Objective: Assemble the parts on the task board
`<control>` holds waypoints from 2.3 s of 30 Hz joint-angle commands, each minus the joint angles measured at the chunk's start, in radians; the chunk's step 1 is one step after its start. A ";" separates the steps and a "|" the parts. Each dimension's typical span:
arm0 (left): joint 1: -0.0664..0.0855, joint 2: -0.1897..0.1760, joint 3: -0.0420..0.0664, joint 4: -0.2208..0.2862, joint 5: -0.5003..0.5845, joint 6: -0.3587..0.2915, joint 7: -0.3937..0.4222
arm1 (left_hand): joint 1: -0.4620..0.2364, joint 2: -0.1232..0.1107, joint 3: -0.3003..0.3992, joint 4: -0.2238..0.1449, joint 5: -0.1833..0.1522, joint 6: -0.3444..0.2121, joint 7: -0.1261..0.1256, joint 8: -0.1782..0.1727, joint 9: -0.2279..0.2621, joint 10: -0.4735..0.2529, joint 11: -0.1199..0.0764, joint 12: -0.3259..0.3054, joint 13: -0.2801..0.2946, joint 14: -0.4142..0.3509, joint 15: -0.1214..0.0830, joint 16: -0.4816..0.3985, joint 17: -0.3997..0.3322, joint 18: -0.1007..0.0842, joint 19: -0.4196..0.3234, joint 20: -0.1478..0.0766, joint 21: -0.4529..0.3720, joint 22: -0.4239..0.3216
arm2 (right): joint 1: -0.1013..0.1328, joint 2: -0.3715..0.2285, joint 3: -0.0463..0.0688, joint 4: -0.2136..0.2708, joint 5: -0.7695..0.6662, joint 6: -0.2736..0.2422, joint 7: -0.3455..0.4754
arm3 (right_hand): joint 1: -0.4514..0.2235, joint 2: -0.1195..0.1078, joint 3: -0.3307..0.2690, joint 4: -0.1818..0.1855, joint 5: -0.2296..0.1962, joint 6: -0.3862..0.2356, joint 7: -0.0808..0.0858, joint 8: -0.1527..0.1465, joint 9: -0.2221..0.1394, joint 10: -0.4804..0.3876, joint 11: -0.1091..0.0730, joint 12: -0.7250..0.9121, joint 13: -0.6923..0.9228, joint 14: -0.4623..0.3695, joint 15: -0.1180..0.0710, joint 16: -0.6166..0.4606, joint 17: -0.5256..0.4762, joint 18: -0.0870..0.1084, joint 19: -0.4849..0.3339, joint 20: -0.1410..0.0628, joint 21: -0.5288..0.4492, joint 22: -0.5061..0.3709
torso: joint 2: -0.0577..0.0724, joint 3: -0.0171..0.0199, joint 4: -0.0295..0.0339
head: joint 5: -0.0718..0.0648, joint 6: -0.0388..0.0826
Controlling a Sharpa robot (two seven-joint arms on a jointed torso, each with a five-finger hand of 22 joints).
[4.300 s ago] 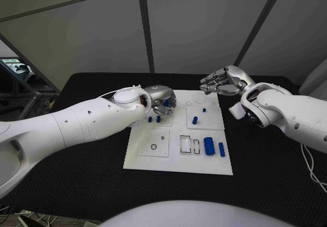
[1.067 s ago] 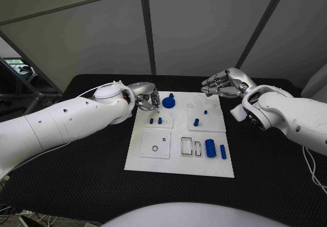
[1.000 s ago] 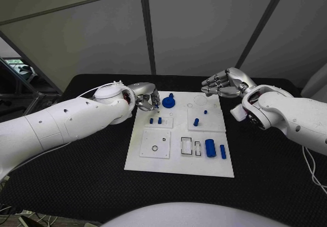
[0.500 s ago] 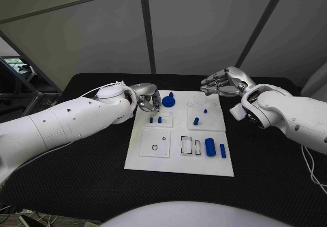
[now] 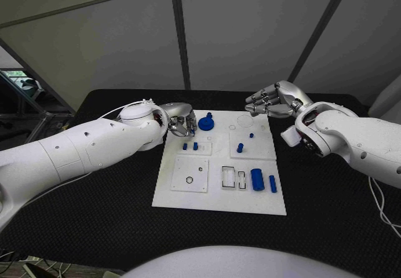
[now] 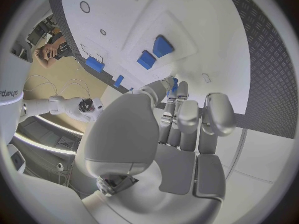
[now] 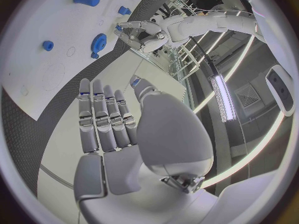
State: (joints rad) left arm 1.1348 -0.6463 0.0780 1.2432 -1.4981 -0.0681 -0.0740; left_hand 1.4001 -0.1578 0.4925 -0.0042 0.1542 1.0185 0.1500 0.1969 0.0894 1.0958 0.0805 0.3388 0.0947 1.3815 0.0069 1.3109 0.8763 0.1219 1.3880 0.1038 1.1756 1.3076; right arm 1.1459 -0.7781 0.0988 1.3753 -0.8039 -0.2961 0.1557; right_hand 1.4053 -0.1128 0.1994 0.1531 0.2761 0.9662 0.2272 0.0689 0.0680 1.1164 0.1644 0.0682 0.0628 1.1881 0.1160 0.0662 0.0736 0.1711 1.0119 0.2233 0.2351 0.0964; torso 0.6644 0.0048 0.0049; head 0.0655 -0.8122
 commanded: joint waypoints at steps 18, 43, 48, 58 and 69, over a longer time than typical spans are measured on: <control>0.001 0.000 0.000 0.007 0.024 0.025 0.024 | -0.007 0.003 0.000 0.004 -0.006 0.007 -0.001 -0.007 -0.002 0.010 -0.001 -0.005 0.002 0.001 -0.004 0.003 -0.002 -0.030 -0.004 0.001 -0.003 0.014 | 0.001 0.002 0.001 -0.001 -0.002 0.006 0.006 | 0.003 0.011 -0.001 -0.002 0.006 -0.008 0.000 -0.002 0.000 -0.009 -0.001 0.001 0.000 -0.008 -0.001 -0.002 -0.002 0.013 0.007 -0.002 -0.005 -0.001 | -0.001 0.0000 0.0018 | 0.001 -0.003; 0.001 0.006 -0.006 0.001 0.026 0.059 -0.016 | -0.016 -0.008 -0.012 0.004 -0.007 -0.025 0.012 -0.037 -0.012 -0.008 0.011 -0.026 0.005 -0.015 0.004 -0.007 -0.037 -0.027 -0.017 0.006 -0.029 0.001 | 0.001 0.004 0.001 -0.003 -0.002 0.007 0.009 | 0.004 0.014 -0.001 -0.005 0.006 -0.008 0.000 -0.002 0.000 -0.010 -0.001 0.001 0.000 -0.008 -0.001 -0.002 -0.003 0.013 0.009 -0.002 -0.008 -0.004 | 0.000 0.0005 0.0009 | 0.000 -0.007; 0.000 0.006 -0.007 0.000 0.023 0.061 -0.019 | -0.016 -0.009 -0.013 0.004 -0.007 -0.028 0.013 -0.040 -0.013 -0.010 0.012 -0.028 0.006 -0.015 0.005 -0.007 -0.038 -0.026 -0.017 0.007 -0.030 0.000 | 0.001 0.004 0.001 -0.003 -0.002 0.007 0.010 | 0.004 0.014 -0.002 -0.005 0.006 -0.008 0.000 -0.002 0.000 -0.010 -0.001 0.001 0.000 -0.008 -0.001 -0.002 -0.003 0.013 0.009 -0.002 -0.008 -0.004 | 0.000 0.0004 0.0007 | 0.000 -0.008; 0.000 0.006 -0.007 0.001 0.022 0.040 -0.010 | -0.014 -0.004 -0.014 0.004 -0.006 -0.043 0.014 -0.053 -0.017 -0.009 0.012 -0.030 0.011 -0.017 0.007 -0.003 -0.038 -0.027 -0.016 0.009 -0.026 0.004 | 0.001 0.004 0.001 -0.004 -0.002 0.008 0.009 | 0.004 0.014 -0.002 -0.005 0.006 -0.008 0.000 -0.002 0.000 -0.010 -0.001 0.001 0.000 -0.008 -0.001 -0.002 -0.003 0.013 0.009 -0.002 -0.008 -0.004 | 0.000 0.0007 0.0012 | 0.000 -0.007; 0.000 0.005 -0.007 0.000 0.022 0.039 -0.010 | -0.014 -0.007 -0.016 0.003 -0.006 -0.051 0.016 -0.061 -0.020 -0.007 0.013 -0.030 0.014 -0.017 0.008 -0.002 -0.043 -0.027 -0.016 0.010 -0.027 0.004 | 0.001 0.003 0.001 -0.004 -0.002 0.007 0.009 | 0.004 0.014 -0.002 -0.005 0.006 -0.008 0.000 -0.002 0.000 -0.010 -0.001 0.001 0.000 -0.008 -0.001 -0.002 -0.003 0.013 0.009 -0.002 -0.008 -0.004 | -0.001 0.0007 0.0010 | 0.000 -0.007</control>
State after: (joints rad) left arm 1.1337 -0.6408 0.0707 1.2434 -1.4767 -0.0260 -0.0845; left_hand 1.3924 -0.1657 0.4824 -0.0004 0.1505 0.9731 0.1666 0.1402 0.0702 1.0892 0.0925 0.3143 0.1077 1.3669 0.0142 1.3071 0.8353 0.0621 1.3753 0.1092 1.1485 1.3074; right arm 1.1458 -0.7750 0.0988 1.3705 -0.8041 -0.2939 0.1564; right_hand 1.4106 -0.1074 0.1994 0.1531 0.2761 0.9662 0.2272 0.0689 0.0680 1.1127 0.1607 0.0682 0.0628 1.1881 0.1160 0.0662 0.0721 0.1710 1.0155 0.2197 0.2303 0.0938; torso 0.6638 0.0053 0.0057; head 0.0661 -0.8186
